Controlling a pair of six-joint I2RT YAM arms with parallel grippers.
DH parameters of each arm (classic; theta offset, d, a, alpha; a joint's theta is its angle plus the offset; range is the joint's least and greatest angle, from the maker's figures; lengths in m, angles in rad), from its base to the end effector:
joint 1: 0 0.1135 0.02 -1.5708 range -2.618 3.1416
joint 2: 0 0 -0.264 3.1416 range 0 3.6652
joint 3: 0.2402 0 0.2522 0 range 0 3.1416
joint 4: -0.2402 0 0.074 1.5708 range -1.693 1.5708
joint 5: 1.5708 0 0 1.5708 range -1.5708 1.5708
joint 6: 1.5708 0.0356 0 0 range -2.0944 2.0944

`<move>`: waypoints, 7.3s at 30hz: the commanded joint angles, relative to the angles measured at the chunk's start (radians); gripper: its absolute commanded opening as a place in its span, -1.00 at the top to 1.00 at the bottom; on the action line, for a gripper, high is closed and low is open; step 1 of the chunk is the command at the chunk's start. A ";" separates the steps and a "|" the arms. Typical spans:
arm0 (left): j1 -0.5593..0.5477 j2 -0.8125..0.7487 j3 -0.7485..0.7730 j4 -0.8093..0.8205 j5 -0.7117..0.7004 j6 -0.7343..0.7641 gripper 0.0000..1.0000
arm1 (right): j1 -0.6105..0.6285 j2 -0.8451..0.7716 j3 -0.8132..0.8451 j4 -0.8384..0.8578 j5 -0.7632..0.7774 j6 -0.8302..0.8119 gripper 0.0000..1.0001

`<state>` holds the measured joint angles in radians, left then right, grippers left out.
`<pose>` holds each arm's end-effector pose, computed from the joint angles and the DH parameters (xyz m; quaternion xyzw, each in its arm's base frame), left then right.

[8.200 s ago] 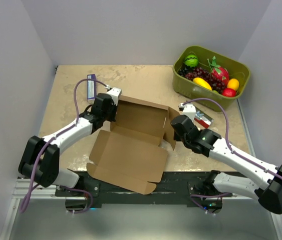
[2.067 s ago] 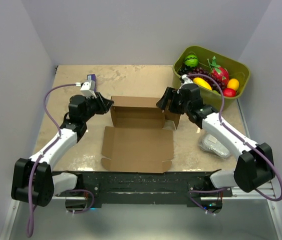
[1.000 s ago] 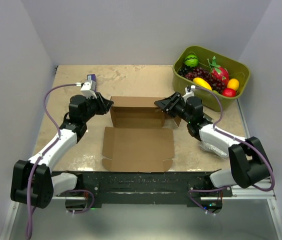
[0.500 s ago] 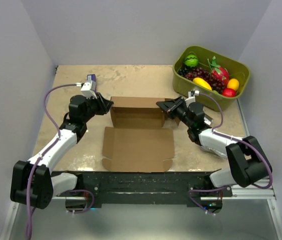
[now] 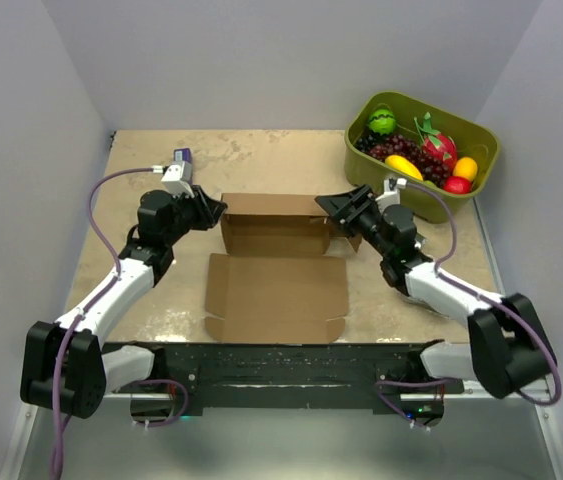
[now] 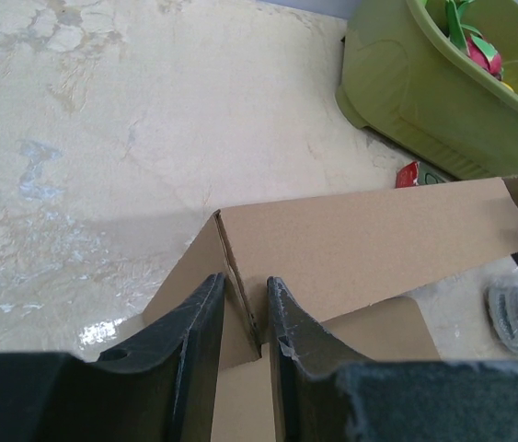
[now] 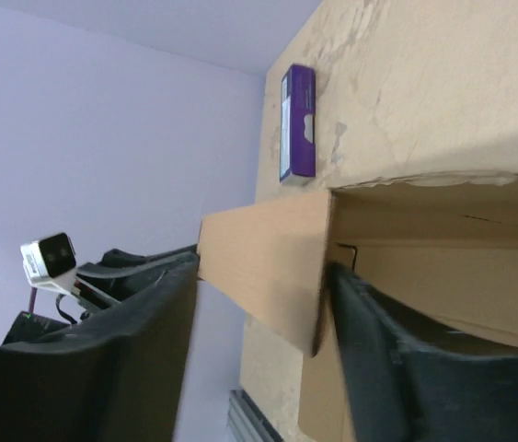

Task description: Fold the paper box

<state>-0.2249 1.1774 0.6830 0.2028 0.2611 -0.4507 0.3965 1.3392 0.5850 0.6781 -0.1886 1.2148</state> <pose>0.2579 -0.0684 0.2628 -0.0124 0.7992 -0.2947 0.5237 0.2628 0.1173 0.2382 0.2318 0.6954 0.5359 0.4189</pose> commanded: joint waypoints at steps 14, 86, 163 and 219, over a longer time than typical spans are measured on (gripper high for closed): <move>-0.010 0.041 -0.036 -0.233 -0.003 0.058 0.41 | 0.212 -0.263 0.082 -0.741 0.373 -0.599 -0.08; -0.024 0.047 -0.028 -0.253 -0.020 0.075 0.40 | 0.237 0.069 0.055 -0.479 0.549 -0.561 -0.07; -0.040 0.036 -0.020 -0.264 -0.039 0.087 0.40 | 0.193 -0.185 0.366 -0.942 0.371 -0.736 -0.53; -0.057 0.033 -0.017 -0.272 -0.039 0.092 0.40 | -0.168 0.098 0.240 -0.425 -0.106 -1.005 -0.46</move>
<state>-0.2581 1.1755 0.7033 0.1661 0.1970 -0.4072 0.2237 1.4948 0.8547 0.1795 -0.1707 0.2676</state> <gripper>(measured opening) 0.302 0.740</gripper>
